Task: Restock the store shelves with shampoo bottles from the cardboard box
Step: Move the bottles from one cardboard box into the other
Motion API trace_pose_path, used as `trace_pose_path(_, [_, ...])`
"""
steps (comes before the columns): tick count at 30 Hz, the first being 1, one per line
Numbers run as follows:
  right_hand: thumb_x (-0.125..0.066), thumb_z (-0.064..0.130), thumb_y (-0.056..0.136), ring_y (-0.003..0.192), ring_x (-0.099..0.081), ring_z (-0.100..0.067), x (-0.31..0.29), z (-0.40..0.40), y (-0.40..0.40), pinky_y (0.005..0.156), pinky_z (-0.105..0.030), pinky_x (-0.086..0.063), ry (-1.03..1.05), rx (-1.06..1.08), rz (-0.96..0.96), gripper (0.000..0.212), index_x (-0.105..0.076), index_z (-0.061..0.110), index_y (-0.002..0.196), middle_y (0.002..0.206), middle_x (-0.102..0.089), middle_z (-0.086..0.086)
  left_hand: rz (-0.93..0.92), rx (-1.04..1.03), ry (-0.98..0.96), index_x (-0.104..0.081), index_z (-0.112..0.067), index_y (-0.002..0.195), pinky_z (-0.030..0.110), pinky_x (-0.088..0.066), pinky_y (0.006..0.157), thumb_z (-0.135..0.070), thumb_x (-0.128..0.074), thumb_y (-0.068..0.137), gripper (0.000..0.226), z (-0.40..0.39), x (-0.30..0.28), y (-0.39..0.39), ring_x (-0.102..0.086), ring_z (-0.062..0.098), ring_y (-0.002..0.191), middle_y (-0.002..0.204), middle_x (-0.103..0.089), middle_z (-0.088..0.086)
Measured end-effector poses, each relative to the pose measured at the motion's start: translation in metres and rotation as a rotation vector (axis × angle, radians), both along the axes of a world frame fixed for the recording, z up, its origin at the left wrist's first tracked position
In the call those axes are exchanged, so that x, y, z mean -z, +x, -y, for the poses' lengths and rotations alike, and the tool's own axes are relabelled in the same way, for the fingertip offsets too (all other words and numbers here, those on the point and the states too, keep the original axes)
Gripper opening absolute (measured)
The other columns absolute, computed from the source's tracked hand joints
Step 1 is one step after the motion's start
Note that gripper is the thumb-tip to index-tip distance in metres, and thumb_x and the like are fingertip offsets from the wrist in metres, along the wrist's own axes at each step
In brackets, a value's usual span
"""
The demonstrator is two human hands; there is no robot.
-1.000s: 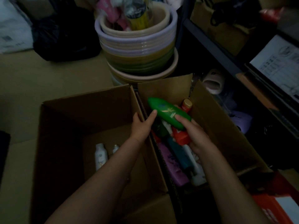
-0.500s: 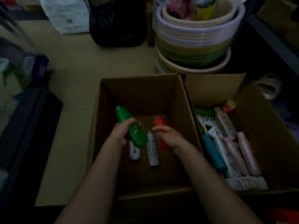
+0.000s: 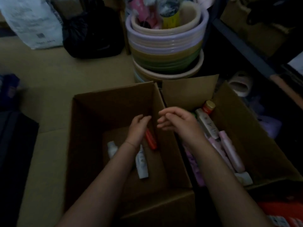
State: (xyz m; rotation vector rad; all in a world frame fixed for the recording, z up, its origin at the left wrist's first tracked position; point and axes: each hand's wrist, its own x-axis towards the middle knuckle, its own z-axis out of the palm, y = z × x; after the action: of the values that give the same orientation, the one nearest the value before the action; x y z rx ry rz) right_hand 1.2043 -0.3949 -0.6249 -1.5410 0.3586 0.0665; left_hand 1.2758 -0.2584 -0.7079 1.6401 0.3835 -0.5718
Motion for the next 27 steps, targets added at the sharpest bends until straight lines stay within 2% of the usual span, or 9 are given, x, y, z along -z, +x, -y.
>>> trace_pose_path(2, [-0.046,0.006,0.099,0.074,-0.068,-0.021,0.005,0.032,0.006,0.072,-0.031,-0.055,-0.007,0.205,-0.008,0.024,-0.068,0.013,0.094,0.080,-0.070,-0.008,0.020,0.100,0.029,-0.035,-0.025,0.149,0.048,-0.040,0.112,-0.066,-0.069,0.057,0.105,0.043,-0.011,0.000,-0.051,0.027,0.130,0.142,-0.053,0.006])
trace_pose_path(4, [-0.047,0.009,0.098,0.078,-0.068,-0.021,0.028,0.068,0.014,0.078,-0.039,-0.056,-0.070,0.364,-0.120,0.022,-0.067,0.015,0.093,0.084,-0.070,-0.008,0.047,0.189,0.091,-0.022,-0.024,0.155,0.044,-0.031,0.117,-0.060,-0.075,0.062,0.113,0.079,-0.017,0.001,-0.044,0.031,0.137,0.145,-0.049,0.006])
trace_pose_path(6, [-0.049,0.016,0.096,0.090,-0.067,-0.024,0.061,0.106,0.020,0.085,-0.045,-0.056,-0.185,0.422,-0.261,0.018,-0.067,0.020,0.097,0.096,-0.069,-0.006,0.023,0.227,0.160,-0.015,-0.023,0.158,0.038,-0.030,0.116,-0.041,-0.073,0.076,0.101,0.099,-0.018,0.001,-0.042,0.034,0.137,0.146,-0.049,0.008])
trace_pose_path(8, [-0.052,0.020,0.095,0.096,-0.062,-0.027,0.090,0.140,0.025,0.081,-0.040,-0.052,-0.304,0.418,-0.384,0.021,-0.063,0.019,0.113,0.113,-0.064,-0.008,0.005,0.194,0.189,-0.022,-0.031,0.155,0.043,-0.034,0.115,-0.036,-0.062,0.069,0.095,0.106,-0.011,0.006,-0.048,0.035,0.131,0.142,-0.055,0.008])
trace_pose_path(12, [-0.065,0.028,0.092,0.109,-0.057,-0.033,0.142,0.183,0.037,0.080,-0.033,-0.046,-0.446,0.379,-0.524,0.053,-0.045,0.004,0.135,0.130,-0.053,-0.017,0.027,0.150,0.128,-0.044,-0.050,0.139,0.049,-0.047,0.104,-0.034,-0.062,0.059,0.084,0.105,0.009,0.011,-0.060,0.029,0.115,0.123,-0.067,-0.005])
trace_pose_path(16, [-0.068,0.022,0.087,0.127,-0.047,-0.038,0.196,0.200,0.050,0.098,-0.046,-0.048,-0.744,0.204,-0.624,0.064,-0.038,0.003,0.140,0.143,-0.043,-0.020,0.084,0.157,0.027,-0.053,-0.035,0.138,0.043,-0.056,0.089,-0.007,-0.060,0.086,0.059,0.099,0.001,0.008,-0.067,0.024,0.098,0.107,-0.070,-0.001])
trace_pose_path(21, [-0.061,0.021,0.091,0.127,-0.046,-0.036,0.210,0.191,0.051,0.102,-0.043,-0.042,-1.051,0.106,-0.678,0.055,-0.038,0.005,0.138,0.141,-0.041,-0.019,0.105,0.148,0.003,-0.052,-0.032,0.137,0.043,-0.058,0.085,-0.003,-0.056,0.092,0.054,0.099,0.001,0.008,-0.069,0.021,0.091,0.099,-0.071,-0.003])
trace_pose_path(24, [-0.065,0.024,0.086,0.119,-0.054,-0.035,0.209,0.180,0.048,0.095,-0.042,-0.049,-1.007,0.120,-0.652,0.053,-0.044,0.004,0.130,0.132,-0.048,-0.018,0.105,0.155,-0.002,-0.052,-0.032,0.137,0.046,-0.058,0.088,-0.003,-0.057,0.091,0.055,0.099,0.003,0.010,-0.070,0.024,0.094,0.102,-0.072,-0.001])
trace_pose_path(27, [-0.068,0.025,0.087,0.107,-0.059,-0.033,0.190,0.166,0.051,0.080,-0.037,-0.049,-0.713,0.101,-0.538,0.048,-0.050,0.005,0.127,0.121,-0.058,-0.016,0.119,0.154,-0.011,-0.054,-0.031,0.135,0.045,-0.057,0.090,-0.004,-0.058,0.091,0.052,0.098,0.003,0.010,-0.068,0.024,0.099,0.106,-0.071,-0.001])
